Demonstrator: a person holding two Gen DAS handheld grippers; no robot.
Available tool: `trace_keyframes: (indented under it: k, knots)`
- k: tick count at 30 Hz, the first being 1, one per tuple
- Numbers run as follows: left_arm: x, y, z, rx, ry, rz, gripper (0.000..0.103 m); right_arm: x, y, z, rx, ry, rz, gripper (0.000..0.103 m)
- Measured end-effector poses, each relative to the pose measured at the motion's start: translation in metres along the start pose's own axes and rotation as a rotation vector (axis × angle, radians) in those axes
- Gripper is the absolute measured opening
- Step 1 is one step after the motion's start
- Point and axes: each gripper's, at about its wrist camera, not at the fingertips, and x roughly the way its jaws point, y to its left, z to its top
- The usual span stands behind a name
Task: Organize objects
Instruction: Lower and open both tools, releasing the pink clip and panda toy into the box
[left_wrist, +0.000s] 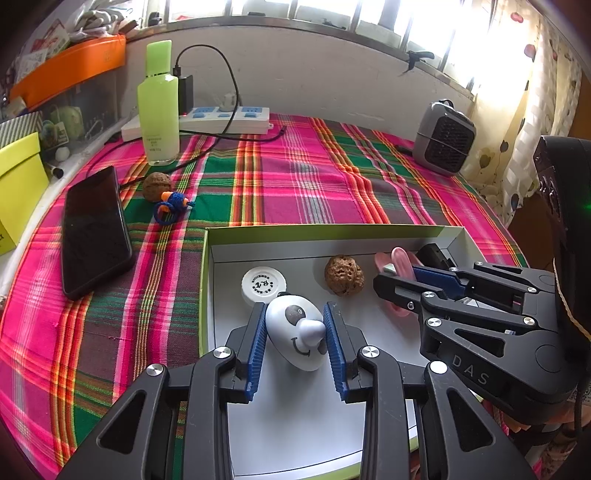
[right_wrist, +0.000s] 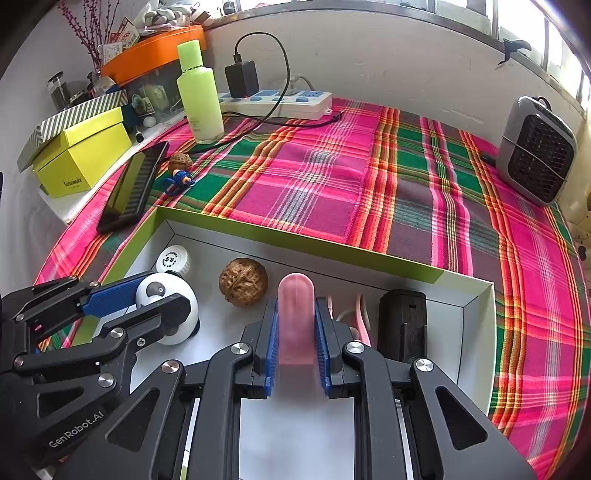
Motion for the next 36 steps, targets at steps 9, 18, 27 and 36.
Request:
trace_keyframes:
  k: [9,18,27,36]
  knots:
    - [0.002,0.000,0.000,0.009,0.006,0.009,0.031,0.000,0.000,-0.001,0.000,0.003,0.010,0.019]
    - [0.002,-0.002,0.000,0.010,0.006,0.011,0.034,-0.001,0.001,-0.002,-0.001,-0.002,0.011,0.020]
    - [-0.001,-0.003,-0.002,0.011,0.000,0.018,0.042,-0.007,-0.001,-0.004,0.012,-0.016,0.012,0.026]
    - [-0.010,-0.003,-0.004,0.011,-0.006,0.028,0.048,-0.016,0.001,-0.007,0.015,-0.034,0.020,0.035]
